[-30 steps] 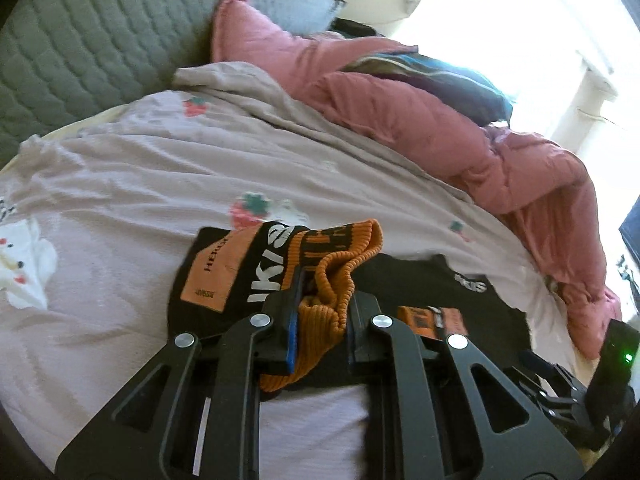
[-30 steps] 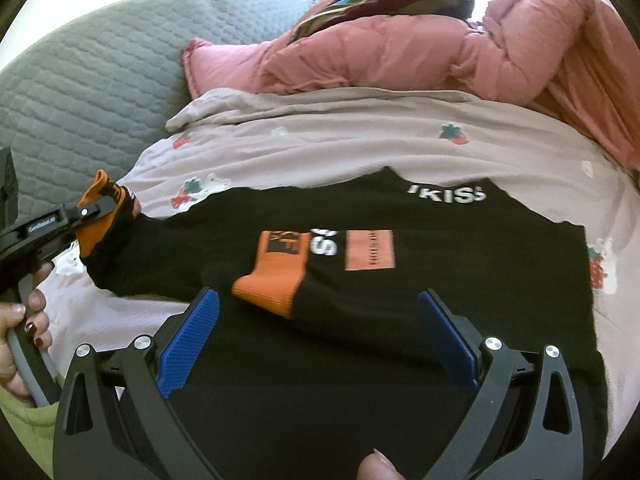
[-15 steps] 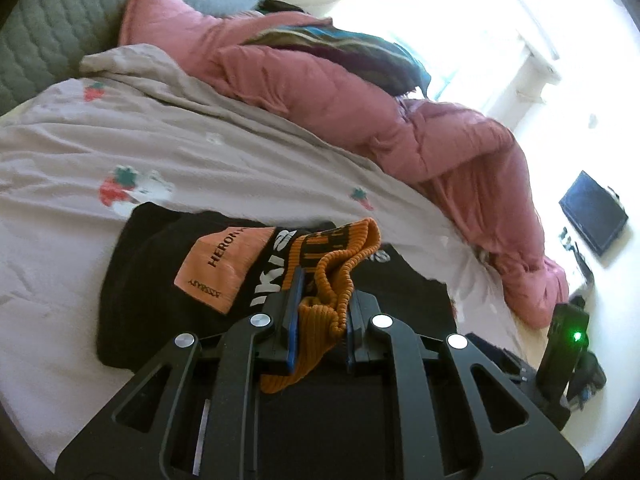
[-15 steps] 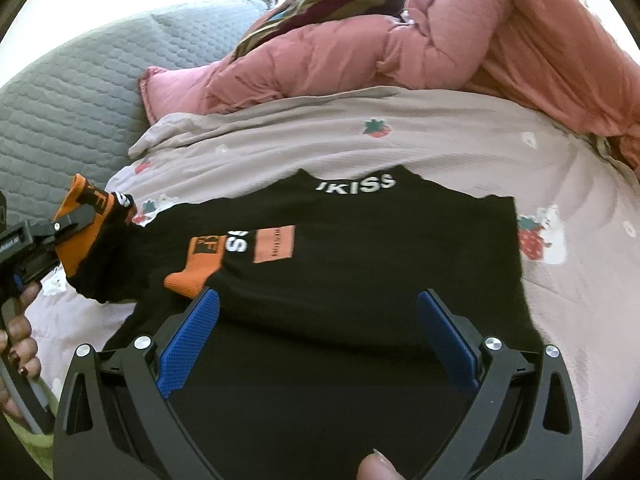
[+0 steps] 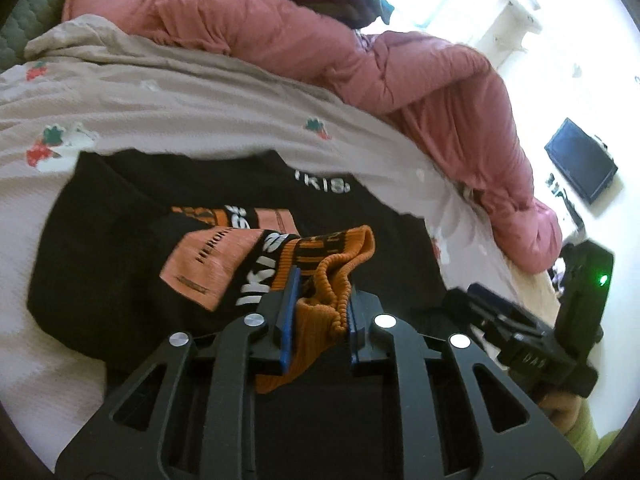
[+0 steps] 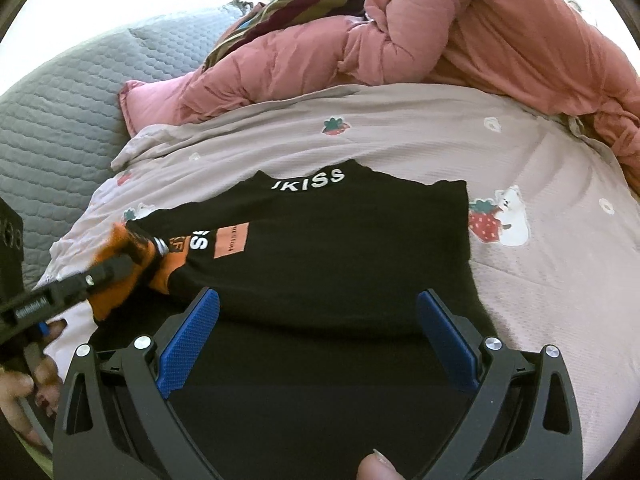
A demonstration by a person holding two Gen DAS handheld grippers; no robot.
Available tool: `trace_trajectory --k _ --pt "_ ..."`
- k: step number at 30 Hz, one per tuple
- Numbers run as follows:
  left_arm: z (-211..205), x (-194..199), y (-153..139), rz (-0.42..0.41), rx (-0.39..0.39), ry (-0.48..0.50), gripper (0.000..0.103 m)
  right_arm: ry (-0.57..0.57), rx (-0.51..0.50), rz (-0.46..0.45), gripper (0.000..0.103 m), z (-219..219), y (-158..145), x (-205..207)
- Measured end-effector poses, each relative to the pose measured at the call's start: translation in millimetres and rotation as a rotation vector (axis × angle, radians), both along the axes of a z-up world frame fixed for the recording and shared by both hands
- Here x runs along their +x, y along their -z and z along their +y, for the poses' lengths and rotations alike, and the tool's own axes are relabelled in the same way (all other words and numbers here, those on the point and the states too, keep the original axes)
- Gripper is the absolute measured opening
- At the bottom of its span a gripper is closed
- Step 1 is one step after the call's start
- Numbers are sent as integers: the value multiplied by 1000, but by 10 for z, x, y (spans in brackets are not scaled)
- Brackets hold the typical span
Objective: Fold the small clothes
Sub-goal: 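Carry the second cuff across the shirt body with the left tool, release, then grasp the folded orange cuff with the right tool, then reposition the cuff on the shirt body with the right tool, then open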
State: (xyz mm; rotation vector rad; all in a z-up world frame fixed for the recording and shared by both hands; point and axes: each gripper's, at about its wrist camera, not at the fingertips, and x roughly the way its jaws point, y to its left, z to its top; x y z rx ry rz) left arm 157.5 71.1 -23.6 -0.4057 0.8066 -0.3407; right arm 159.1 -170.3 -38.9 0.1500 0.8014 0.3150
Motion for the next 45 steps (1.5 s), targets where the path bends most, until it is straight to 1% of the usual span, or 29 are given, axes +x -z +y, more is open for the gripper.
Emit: trace_trajectory --k 1,2,3,4,8,9,10,14,17,18,19,22,26,27,28,30,31,32,33,34,35,36,37,42,45 --pt "-10 3 15 5 -3 4 20 1 -1 0 98 -11 3 -3" --pt "-18 6 35 13 -9 11 20 2 -2 1 98 -18 6 -5" --pt "-14 14 47 21 -11 10 26 2 -2 3 98 -28 10 -10" --pt "2 20 45 23 -8 3 37 2 -3 5 98 -30 12 -11" --pt "127 9 -16 12 -33 -26 42 -15 0 18 98 -5 28 -27" --pt "192 3 -45 3 -27 -47 46 -32 4 24 98 28 34 -32" --pt "260 -2 -66 -4 -9 -76 54 -44 9 28 98 60 40 -38" --pt "492 1 -76 -10 62 -180 58 -127 36 60 98 323 91 -65" --pt "665 -11 -79 -13 146 -272 60 -192 60 99 98 594 164 -86" --pt "725 -23 -91 -20 159 -295 63 -216 58 105 98 701 188 -98" --pt "759 -26 -98 -25 166 -310 65 -231 56 111 98 776 209 -103" --pt "862 -49 -111 -34 186 -348 66 -247 67 149 98 960 290 -73" --pt "928 -44 -125 -40 178 -371 67 -241 142 223 97 1090 407 25" --pt "937 -46 -131 -44 178 -375 70 -237 154 233 90 1109 425 57" --pt "942 -53 -138 -48 182 -379 70 -236 157 236 76 1129 434 75" --pt "951 -67 -147 -54 188 -381 71 -221 149 231 65 1179 451 119" --pt "953 -69 -148 -56 186 -383 71 -217 154 228 56 1182 453 126" --pt "962 -69 -148 -56 183 -387 71 -214 159 221 51 1185 450 130" --pt "976 -71 -148 -58 178 -395 71 -225 148 195 38 1203 431 120" --pt "991 -76 -146 -59 173 -407 74 -242 140 179 23 1218 418 110" --pt "1007 -79 -144 -58 165 -416 76 -265 132 164 14 1247 402 95" --pt "1023 -86 -145 -60 157 -421 76 -281 124 145 10 1270 369 72" --pt "1039 -95 -151 -63 150 -429 76 -294 115 117 9 1280 320 44" --pt "1136 -160 -214 -96 139 -482 77 -330 98 -21 7 1234 -39 -22" --pt "1180 -183 -220 -105 119 -503 78 -320 82 -114 7 1109 -300 -43"
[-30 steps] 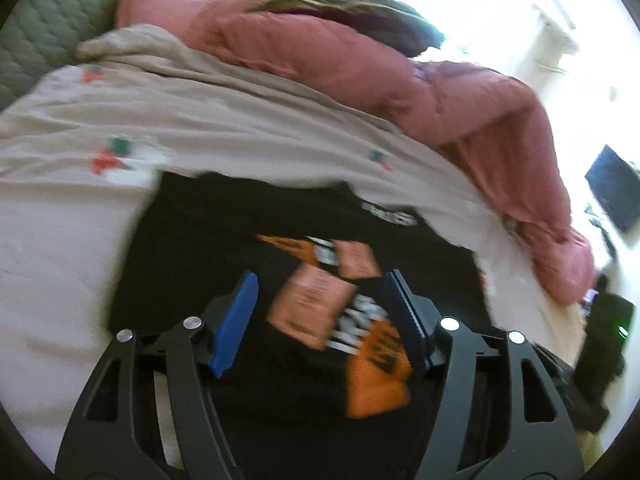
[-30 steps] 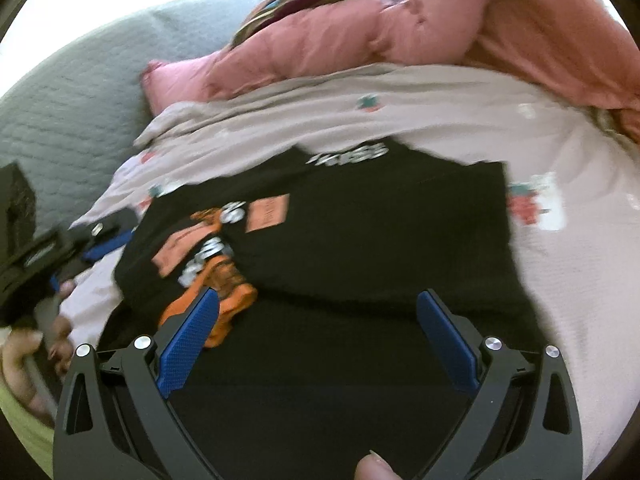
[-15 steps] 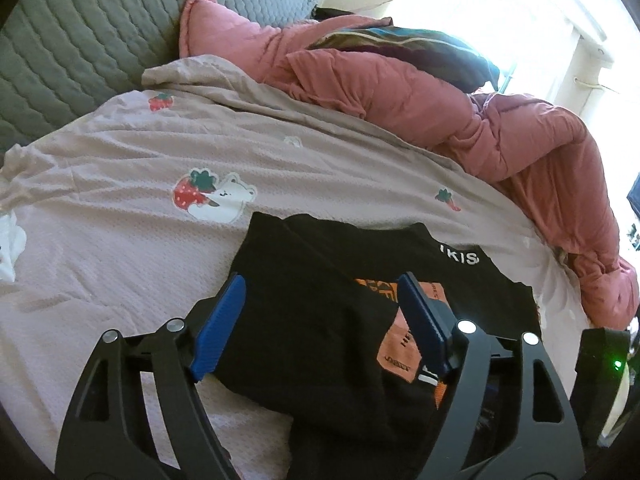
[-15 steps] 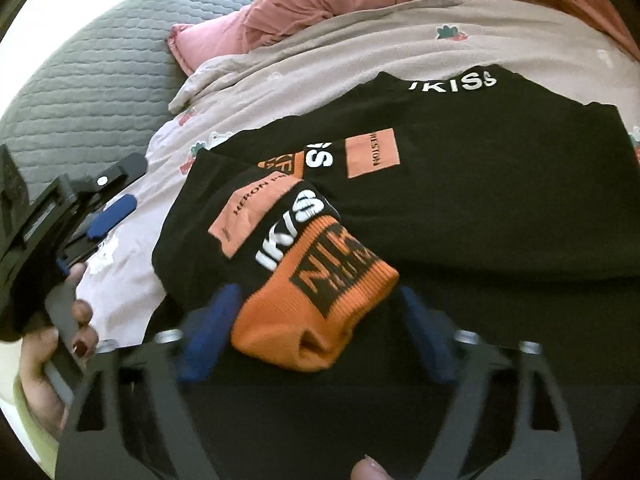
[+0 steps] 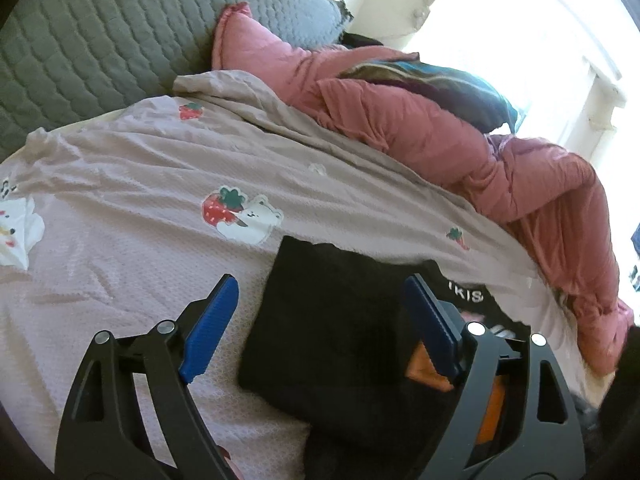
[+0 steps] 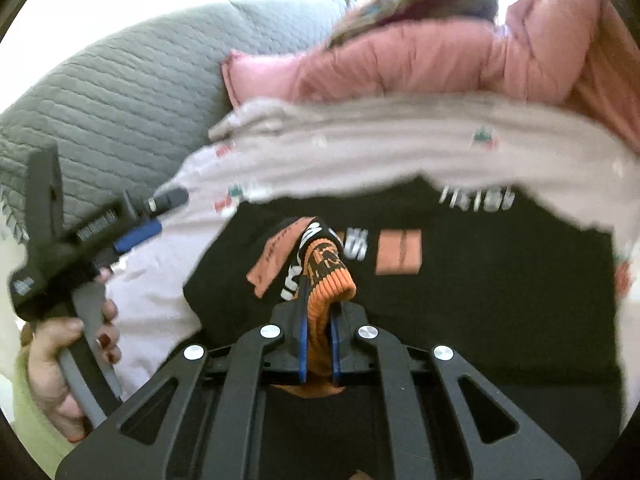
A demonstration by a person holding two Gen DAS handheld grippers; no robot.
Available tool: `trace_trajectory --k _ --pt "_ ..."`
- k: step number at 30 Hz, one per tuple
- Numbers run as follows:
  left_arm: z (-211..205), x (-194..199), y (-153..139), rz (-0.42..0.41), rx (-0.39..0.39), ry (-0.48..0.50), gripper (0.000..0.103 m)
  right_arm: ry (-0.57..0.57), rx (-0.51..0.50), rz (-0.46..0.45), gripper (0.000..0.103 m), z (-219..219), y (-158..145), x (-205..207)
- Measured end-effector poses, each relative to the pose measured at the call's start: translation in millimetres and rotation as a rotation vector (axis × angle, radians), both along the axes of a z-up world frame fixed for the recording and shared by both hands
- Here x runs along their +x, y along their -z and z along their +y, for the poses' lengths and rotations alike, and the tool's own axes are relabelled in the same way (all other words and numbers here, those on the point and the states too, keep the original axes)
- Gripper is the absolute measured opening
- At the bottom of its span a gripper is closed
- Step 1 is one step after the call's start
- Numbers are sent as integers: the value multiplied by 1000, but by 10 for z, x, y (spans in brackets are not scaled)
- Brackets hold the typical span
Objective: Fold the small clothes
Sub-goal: 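Reposition the cuff on the shirt body with the right tool, then open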
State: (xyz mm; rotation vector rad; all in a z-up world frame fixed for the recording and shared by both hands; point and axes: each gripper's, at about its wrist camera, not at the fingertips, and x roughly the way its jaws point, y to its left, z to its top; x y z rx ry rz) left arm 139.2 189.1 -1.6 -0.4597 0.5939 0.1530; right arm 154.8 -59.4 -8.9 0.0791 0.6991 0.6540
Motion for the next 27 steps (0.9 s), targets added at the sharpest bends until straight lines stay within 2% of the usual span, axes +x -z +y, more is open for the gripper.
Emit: trace_trajectory --k 2,6,10,16,21,27 --pt "18 0 -6 -2 1 -2 78 23 1 -55 7 -129 -175 26" --pt "63 -6 -9 -2 0 -13 80 97 19 -108 7 -460 -398 137" --pt "57 -7 -12 -3 4 -12 80 162 -8 -127 7 -753 -472 267" --pt "-32 37 24 15 31 12 80 241 -77 -105 7 -1072 -302 410" --pt "-131 119 89 52 64 42 80 266 -100 -78 7 -1112 -112 455" --pt "-364 265 99 95 120 91 80 277 -109 -69 7 -1159 -29 450"
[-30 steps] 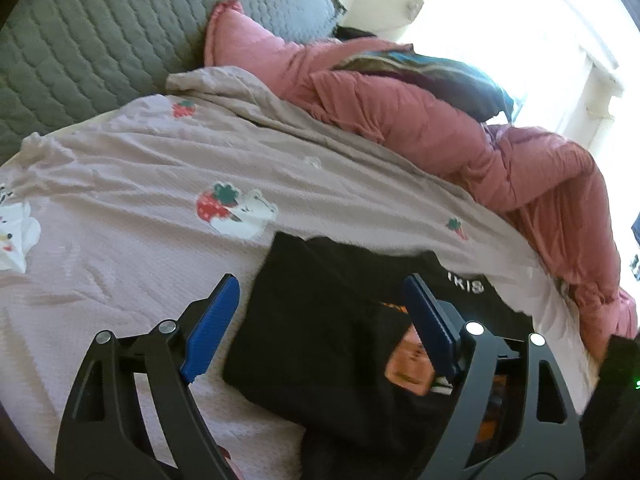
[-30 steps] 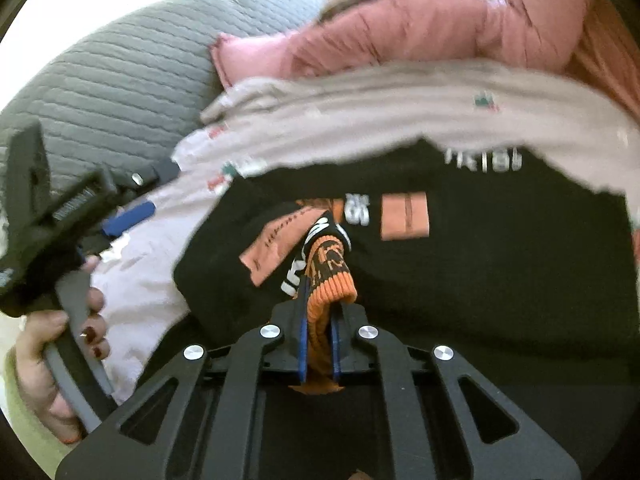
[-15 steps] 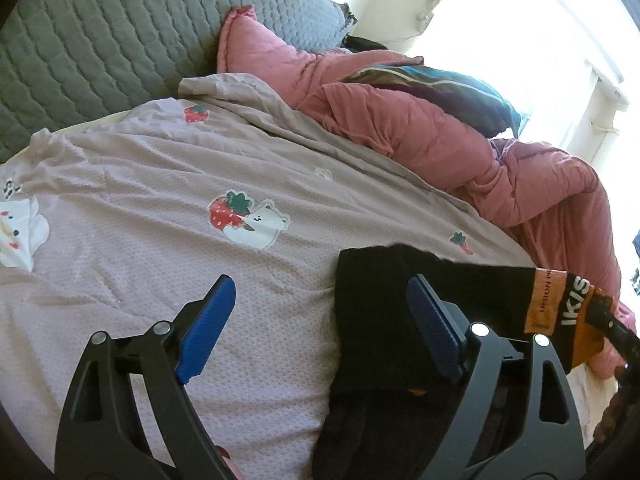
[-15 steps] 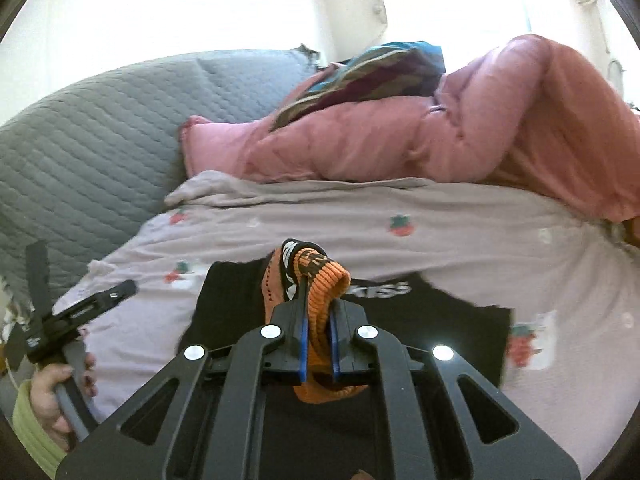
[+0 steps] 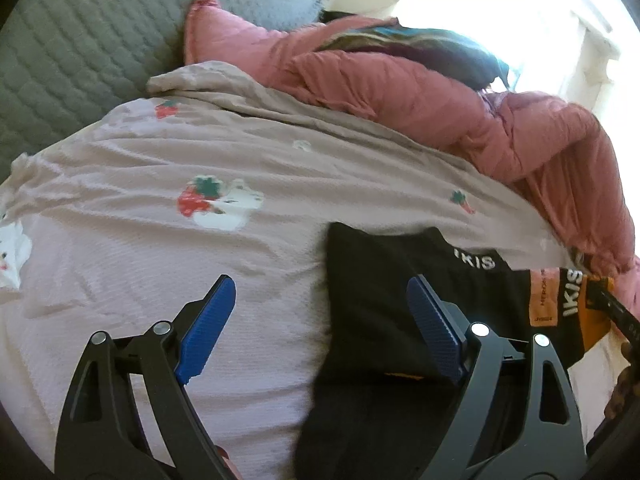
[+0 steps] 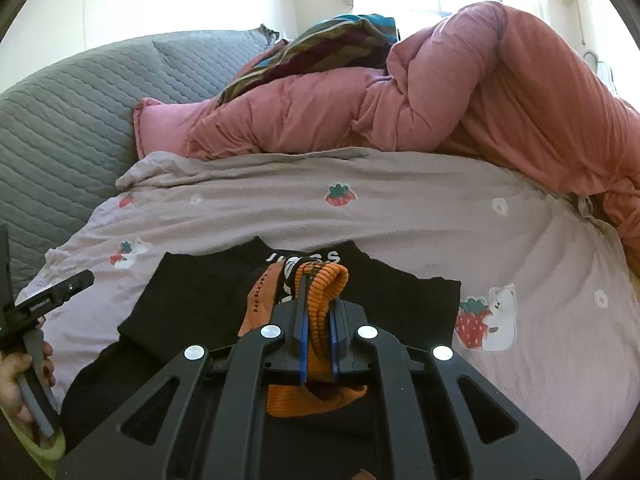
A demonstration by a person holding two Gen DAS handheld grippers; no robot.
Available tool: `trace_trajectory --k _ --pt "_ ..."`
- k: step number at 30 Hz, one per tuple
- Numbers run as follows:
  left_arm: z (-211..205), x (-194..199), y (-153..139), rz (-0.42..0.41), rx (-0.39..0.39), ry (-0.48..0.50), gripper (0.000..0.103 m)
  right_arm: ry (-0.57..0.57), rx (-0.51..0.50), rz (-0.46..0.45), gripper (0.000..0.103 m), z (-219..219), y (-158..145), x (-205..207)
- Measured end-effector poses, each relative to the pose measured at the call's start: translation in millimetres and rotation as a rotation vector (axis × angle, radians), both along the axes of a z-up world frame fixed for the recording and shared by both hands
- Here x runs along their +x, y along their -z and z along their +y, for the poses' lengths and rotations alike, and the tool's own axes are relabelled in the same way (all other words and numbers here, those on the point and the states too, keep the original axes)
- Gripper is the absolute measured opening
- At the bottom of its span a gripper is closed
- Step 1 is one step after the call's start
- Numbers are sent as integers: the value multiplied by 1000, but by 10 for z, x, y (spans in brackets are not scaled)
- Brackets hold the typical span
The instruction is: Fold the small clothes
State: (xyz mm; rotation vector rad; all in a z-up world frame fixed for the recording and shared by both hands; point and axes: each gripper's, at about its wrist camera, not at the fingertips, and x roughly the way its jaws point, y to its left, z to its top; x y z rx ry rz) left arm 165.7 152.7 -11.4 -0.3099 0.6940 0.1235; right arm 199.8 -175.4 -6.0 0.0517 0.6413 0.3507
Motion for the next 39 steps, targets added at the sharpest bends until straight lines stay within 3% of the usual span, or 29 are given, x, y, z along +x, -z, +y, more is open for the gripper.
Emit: trace_trajectory --k 4,8,18,20,21,25,28,39 --pt "-185 223 39 60 17 27 80 12 0 10 7 -40 67 11" --pt "-393 422 95 94 -16 72 80 16 -5 23 7 -66 109 24" --pt "-758 565 547 159 84 216 80 30 -62 28 8 -81 160 115" --pt "-782 558 586 169 103 228 80 48 -88 44 14 -81 207 154" --pt "-788 556 590 172 106 233 80 73 -109 58 22 -95 252 180" --pt "-792 541 606 175 110 242 80 105 -113 91 26 -156 367 172" --pt "-797 530 618 177 116 247 80 81 -126 102 31 -104 423 99" --pt "-796 507 637 189 110 255 80 -93 -162 159 34 388 634 -89"
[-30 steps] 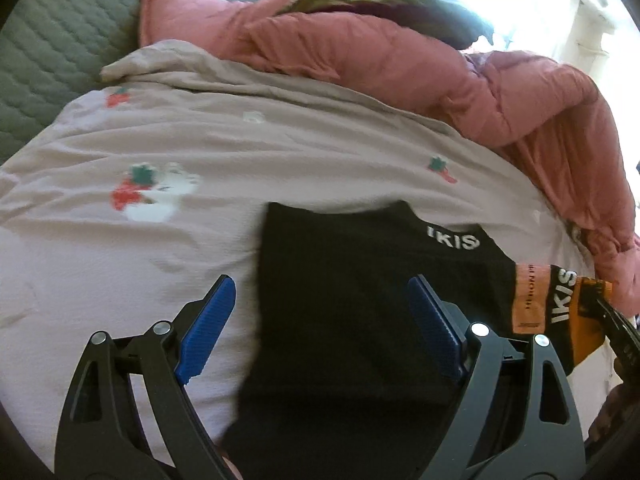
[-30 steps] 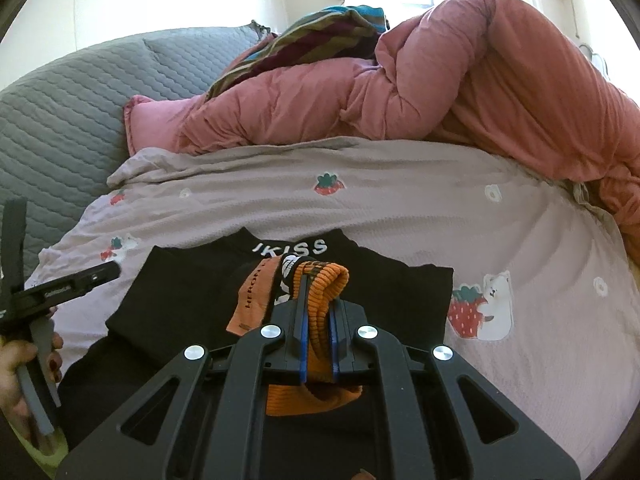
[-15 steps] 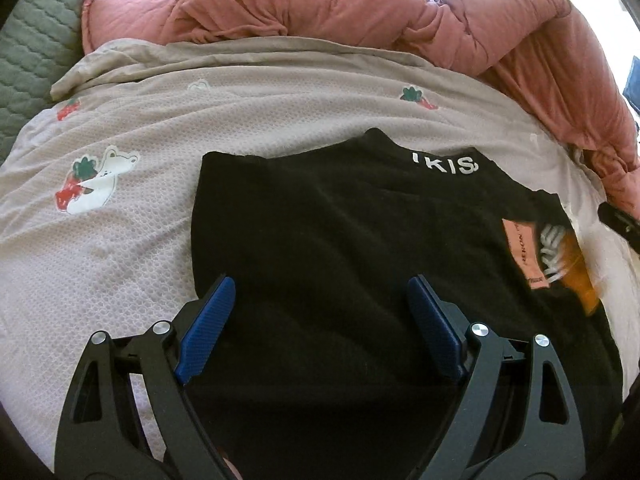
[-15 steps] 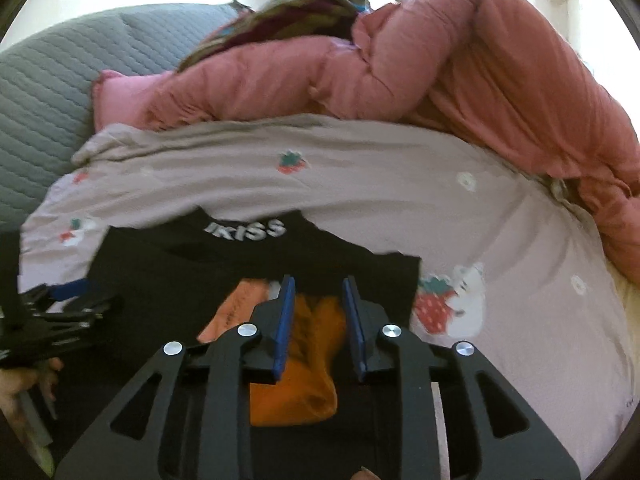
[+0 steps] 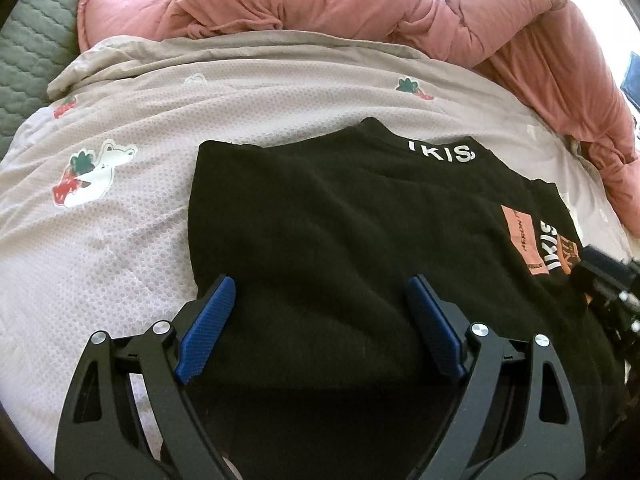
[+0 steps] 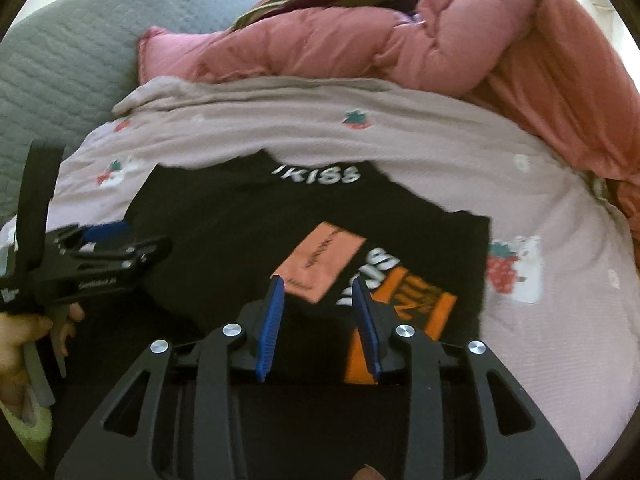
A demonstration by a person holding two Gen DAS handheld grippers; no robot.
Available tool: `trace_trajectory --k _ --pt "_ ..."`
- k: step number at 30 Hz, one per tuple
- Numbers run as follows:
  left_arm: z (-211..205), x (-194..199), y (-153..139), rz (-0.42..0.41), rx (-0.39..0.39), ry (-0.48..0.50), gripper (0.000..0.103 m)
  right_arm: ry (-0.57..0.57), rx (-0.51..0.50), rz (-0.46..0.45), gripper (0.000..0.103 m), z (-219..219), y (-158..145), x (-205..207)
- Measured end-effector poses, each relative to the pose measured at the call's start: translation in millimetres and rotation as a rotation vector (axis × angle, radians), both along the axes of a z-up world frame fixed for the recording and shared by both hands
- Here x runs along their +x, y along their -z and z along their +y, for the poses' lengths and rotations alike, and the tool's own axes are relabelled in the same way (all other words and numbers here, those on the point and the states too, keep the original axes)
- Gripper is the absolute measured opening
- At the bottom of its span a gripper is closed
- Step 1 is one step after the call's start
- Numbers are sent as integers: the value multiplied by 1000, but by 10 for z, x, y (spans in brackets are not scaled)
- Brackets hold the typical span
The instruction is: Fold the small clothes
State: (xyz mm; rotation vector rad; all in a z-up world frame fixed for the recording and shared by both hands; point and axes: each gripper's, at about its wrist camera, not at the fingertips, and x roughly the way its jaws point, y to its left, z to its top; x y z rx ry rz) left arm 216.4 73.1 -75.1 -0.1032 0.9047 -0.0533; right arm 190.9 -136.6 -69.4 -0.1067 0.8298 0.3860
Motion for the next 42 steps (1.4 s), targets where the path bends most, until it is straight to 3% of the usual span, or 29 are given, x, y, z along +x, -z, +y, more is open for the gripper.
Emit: trace_trajectory --k 5,9,20,38,42 --pt "3 -19 4 1 -9 3 80 8 -72 68 32 -22 230 48" --pt "14 -47 -5 0 -20 2 80 48 -26 95 33 -153 272 66" --pt "38 -147 -103 -5 -46 8 80 68 -14 94 36 -256 185 -33" --pt "-11 -325 -381 -74 -36 23 81 87 39 50 64 -346 -25 -160" --pt "-31 -407 -479 -106 -24 19 89 99 59 25 74 -419 -102 -224"
